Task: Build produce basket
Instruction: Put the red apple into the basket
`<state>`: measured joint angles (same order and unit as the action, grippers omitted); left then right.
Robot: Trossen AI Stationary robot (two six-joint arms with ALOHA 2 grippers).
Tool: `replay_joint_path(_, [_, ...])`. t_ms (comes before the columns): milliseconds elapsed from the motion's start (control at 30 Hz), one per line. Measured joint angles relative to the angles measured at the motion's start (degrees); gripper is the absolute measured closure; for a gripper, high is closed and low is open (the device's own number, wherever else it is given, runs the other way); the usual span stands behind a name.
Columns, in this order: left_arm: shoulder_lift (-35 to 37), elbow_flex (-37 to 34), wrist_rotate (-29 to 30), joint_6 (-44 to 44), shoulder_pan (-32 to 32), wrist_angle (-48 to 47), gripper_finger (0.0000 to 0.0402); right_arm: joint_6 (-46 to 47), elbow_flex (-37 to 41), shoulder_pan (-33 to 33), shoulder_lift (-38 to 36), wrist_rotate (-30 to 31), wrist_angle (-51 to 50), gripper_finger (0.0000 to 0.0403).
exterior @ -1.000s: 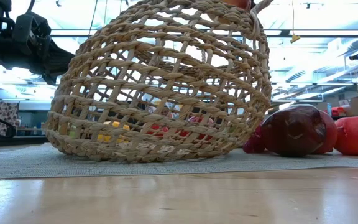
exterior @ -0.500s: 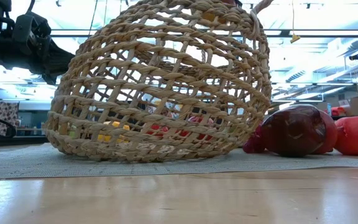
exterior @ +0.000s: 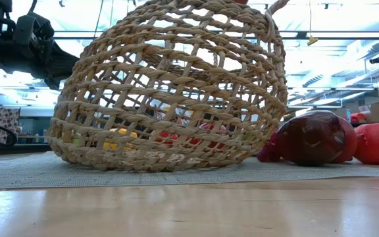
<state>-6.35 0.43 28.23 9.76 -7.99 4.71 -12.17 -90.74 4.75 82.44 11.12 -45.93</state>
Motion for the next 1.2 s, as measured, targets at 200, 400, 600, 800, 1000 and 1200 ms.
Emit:
replay_joint_path(200, [0.0,0.0,0.0,0.0,0.0,0.0,0.0362,2.2,0.1,0.5,1.5,-1.8,-1.9,0.0048])
replay_joint_path(400, [0.0,0.0,0.0,0.0,0.0,0.0,0.0369,8.0,0.1,0.9,1.5,-2.1,-2.9,0.0048])
replay_joint_path(600, [0.0,0.0,0.0,0.0,0.0,0.0,0.0364,11.1,0.1,0.8,1.4,-4.8,-3.0,0.0048])
replay_joint_path(800, [0.0,0.0,0.0,0.0,0.0,0.0,0.0363,15.5,0.1,0.3,1.4,-7.8,-1.6,0.0048])
replay_joint_path(1000, [0.0,0.0,0.0,0.0,0.0,0.0,0.0369,18.5,0.1,-0.5,1.4,-12.5,1.1,0.0048])
replay_joint_path(1200, [0.0,0.0,0.0,0.0,0.0,0.0,0.0363,18.5,0.1,-0.5,1.4,-12.4,1.0,0.0048])
